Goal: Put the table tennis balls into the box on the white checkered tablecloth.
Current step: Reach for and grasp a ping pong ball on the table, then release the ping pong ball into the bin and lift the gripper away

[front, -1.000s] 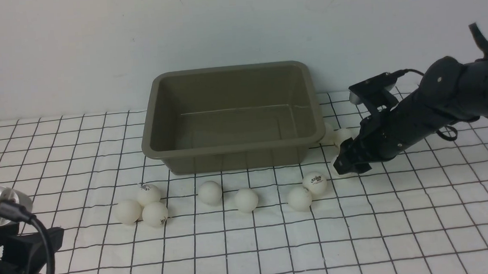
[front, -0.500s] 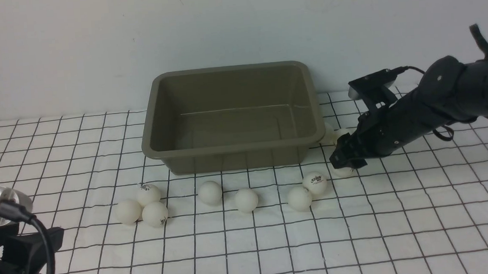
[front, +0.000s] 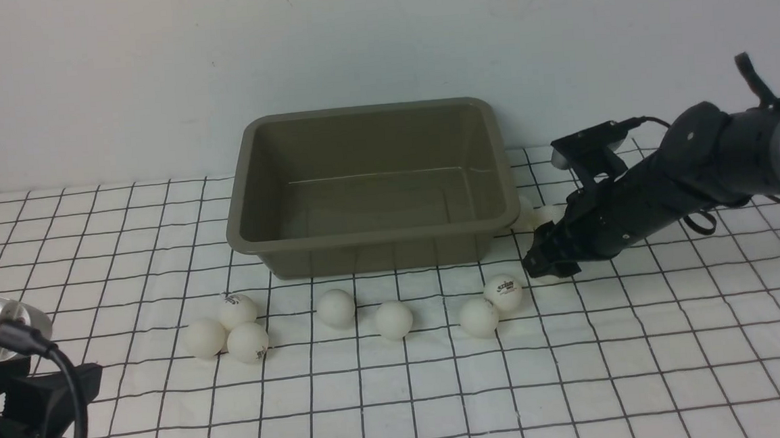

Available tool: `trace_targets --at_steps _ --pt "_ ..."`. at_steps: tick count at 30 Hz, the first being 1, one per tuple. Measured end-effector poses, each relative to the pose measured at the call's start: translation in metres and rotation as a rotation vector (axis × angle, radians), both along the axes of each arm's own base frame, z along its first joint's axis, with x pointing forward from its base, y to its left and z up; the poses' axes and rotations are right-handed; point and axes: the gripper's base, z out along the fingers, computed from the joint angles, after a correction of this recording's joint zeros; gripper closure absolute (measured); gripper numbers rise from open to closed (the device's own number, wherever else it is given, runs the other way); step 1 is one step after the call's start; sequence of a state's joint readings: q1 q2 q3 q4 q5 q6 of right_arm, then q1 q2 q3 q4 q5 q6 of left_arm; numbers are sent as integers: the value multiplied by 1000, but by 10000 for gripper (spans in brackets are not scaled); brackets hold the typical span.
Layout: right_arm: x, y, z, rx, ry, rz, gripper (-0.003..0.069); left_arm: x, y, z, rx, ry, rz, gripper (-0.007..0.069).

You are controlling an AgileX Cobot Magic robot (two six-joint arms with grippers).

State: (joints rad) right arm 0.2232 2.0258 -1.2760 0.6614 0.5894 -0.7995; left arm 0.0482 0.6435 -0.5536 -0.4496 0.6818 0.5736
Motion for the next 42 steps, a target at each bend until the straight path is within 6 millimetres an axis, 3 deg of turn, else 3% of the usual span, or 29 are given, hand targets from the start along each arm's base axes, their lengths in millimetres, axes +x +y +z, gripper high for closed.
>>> trace_targets --at_steps 9,18,21,26,30,34,37,42 --pt "-1 -1 3 -32 -10 34 297 0 0 0 0 0 0 220" --pt "-18 -5 51 -50 -26 94 297 0 0 0 0 0 0 220" --pt "-24 -4 83 -13 -103 93 297 0 0 0 0 0 0 220" --pt "-11 9 122 154 -203 86 297 0 0 0 0 0 0 220" --pt "4 20 131 229 -236 126 297 0 0 0 0 0 0 220" --pt "25 38 119 243 -239 211 297 0 0 0 0 0 0 220" --pt "40 53 98 242 -190 279 297 0 0 0 0 0 0 220" --pt "48 56 85 233 -166 301 297 0 0 0 0 0 0 220"
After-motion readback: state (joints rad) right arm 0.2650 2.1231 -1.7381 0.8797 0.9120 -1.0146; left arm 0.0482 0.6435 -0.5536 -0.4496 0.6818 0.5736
